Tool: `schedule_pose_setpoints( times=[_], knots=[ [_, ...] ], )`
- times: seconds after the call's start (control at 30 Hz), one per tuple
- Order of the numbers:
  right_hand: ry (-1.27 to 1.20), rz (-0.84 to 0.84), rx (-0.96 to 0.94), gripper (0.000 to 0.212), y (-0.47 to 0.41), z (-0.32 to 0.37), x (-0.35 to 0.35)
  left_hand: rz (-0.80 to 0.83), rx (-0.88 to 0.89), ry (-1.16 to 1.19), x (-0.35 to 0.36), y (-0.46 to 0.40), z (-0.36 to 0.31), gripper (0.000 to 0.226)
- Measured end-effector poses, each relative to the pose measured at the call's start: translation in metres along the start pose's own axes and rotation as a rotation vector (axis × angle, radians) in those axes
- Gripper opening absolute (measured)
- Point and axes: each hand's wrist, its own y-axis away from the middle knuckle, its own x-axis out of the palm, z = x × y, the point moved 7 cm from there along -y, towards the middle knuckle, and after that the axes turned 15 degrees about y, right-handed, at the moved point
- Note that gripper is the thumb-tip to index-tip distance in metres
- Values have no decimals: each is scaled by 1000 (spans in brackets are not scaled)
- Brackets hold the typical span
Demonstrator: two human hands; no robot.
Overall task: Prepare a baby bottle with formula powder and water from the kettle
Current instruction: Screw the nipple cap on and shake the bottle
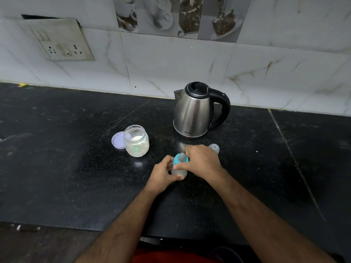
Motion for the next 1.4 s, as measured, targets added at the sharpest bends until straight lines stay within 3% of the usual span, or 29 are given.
schedule_pose_setpoints(
  times=[0.1, 0.2, 0.3, 0.37, 0.57, 0.7, 0.77, 0.87, 1.07, 1.2, 1.27, 1.37, 1.4],
  knots=[
    [0, 1, -6, 65, 2, -3, 0, 7, -4, -7, 0, 0, -2, 48],
    [-162, 97, -133, 71, 1, -1, 1, 12, -8, 7, -1, -2, 0, 51],
    [-189, 115, -211, 51, -1, 3, 3, 16, -16, 2, -1, -2, 2, 51],
    [-170, 42, -153, 36, 0, 1, 0, 11, -24, -1, -1, -2, 3, 50],
    [-43, -75, 5, 61, 3, 1, 1, 2, -17, -42, 0, -1, -1, 45],
    [-187, 120, -158, 68, -2, 0, 5, 6, -28, -11, -1, -1, 1, 51],
    [-199, 159, -226, 59, -4, 2, 6, 12, -27, -9, -1, -1, 1, 52],
    [-163, 56, -164, 35, -5, 1, 4, 6, -33, -15, -1, -1, 1, 49],
    [8, -61, -8, 63, -1, 2, 4, 6, -24, -59, 0, 0, -2, 44],
    [-183, 138, -176, 70, -5, 0, 8, 8, -26, -24, -1, -1, -1, 51],
    [-251, 191, -236, 63, -8, 1, 13, 14, -29, -18, -1, -1, -1, 53],
    [-252, 73, -170, 37, -8, -2, 10, 7, -30, -18, 0, 0, -2, 50],
    [-219, 23, -125, 37, -7, -2, 8, 6, -31, -20, 0, -1, -1, 49]
  ],
)
